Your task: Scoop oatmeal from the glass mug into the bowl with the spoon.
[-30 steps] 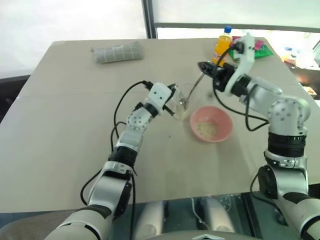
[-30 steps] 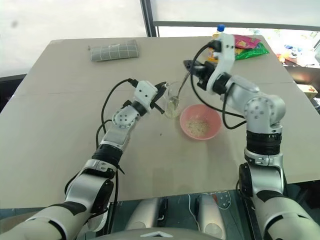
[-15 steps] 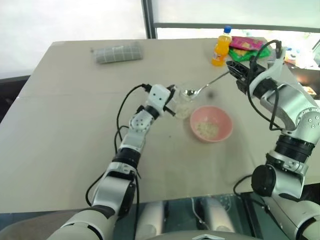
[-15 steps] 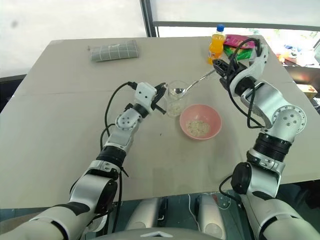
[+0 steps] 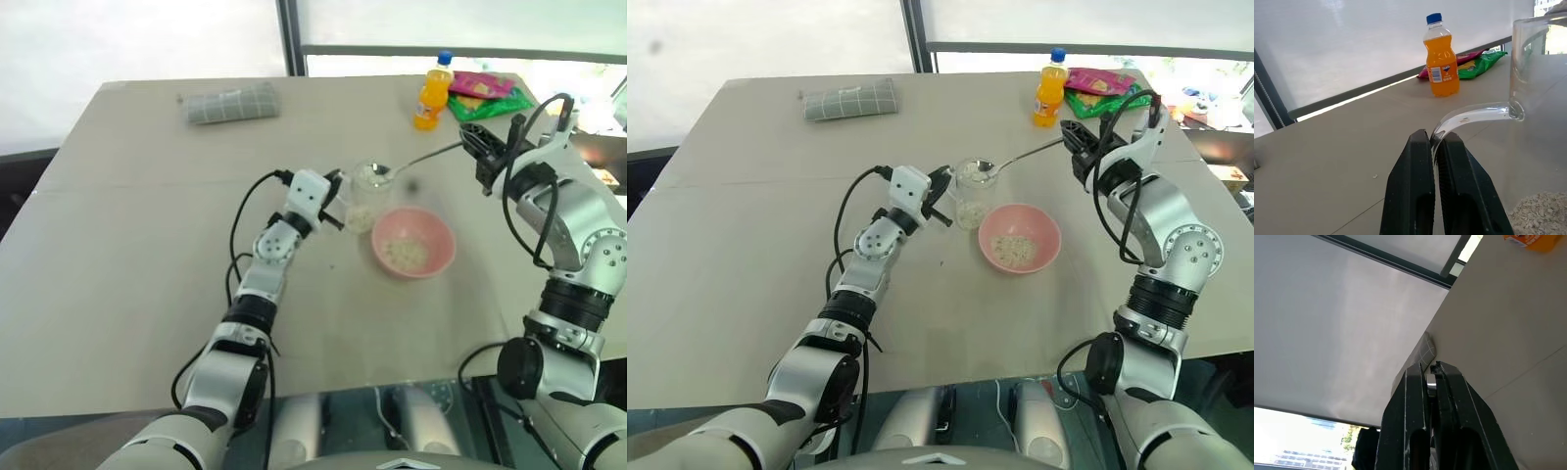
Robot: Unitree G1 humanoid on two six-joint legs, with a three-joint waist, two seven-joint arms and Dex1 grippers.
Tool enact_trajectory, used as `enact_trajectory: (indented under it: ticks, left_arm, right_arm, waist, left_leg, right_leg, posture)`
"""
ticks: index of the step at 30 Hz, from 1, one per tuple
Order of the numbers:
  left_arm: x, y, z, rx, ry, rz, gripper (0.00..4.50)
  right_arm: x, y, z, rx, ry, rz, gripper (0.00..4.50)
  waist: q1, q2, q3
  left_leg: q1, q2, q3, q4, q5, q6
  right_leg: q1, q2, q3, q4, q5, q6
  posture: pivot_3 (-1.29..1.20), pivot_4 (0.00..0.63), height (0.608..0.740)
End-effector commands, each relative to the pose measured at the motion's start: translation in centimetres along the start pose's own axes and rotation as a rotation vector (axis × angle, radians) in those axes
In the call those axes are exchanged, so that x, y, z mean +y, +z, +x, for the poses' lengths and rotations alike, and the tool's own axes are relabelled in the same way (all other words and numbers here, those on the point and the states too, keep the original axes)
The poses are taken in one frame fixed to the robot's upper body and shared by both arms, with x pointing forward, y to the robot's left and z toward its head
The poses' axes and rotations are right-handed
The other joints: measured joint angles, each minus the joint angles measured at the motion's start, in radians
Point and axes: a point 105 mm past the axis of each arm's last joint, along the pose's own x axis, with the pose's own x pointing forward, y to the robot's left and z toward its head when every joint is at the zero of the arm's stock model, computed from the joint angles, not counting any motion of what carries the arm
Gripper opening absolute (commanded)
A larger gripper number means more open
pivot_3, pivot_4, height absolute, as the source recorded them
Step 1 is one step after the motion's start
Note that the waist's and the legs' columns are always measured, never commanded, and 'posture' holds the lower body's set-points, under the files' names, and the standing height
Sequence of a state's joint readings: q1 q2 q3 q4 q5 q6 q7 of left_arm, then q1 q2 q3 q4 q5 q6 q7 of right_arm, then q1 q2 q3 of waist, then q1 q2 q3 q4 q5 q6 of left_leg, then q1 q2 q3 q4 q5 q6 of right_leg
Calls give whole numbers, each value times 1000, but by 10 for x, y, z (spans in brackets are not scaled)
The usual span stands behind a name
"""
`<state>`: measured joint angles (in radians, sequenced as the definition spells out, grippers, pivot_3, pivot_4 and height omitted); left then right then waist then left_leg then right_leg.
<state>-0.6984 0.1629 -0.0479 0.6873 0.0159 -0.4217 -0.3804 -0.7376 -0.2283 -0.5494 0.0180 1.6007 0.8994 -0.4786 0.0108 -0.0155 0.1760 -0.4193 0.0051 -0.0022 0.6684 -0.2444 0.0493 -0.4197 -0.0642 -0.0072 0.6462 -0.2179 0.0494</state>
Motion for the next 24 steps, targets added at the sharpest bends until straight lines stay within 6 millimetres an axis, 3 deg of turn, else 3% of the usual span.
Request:
enact_trajectory:
  ticks: [1,13,24]
  left_arm:
    - [-1,6,0,-36,-6,8,76]
    - [1,4,-1,-28,-10,13,76]
    - [-2,-1,2,-14,-31,8,76]
  right_arm:
    - [11,4,-3,-11,51,-3,0]
    - [10,11,-7,-39,56,19,0]
    - [12,20,-25,-77,66,46,0]
  waist:
    - [0,0,0]
    - [1,0,0]
    - [1,0,0]
  left_leg:
    - [0,0,0,0,0,0]
    - [0,0,0,0,0,0]
    - [1,0,1,0,0,0]
  right_leg:
    - [0,0,0,0,0,0]
    - [0,0,0,0,0,0]
    - [0,0,1,0,0,0]
  posture:
    - [0,150,740]
    - [0,150,740]
    - [0,150,740]
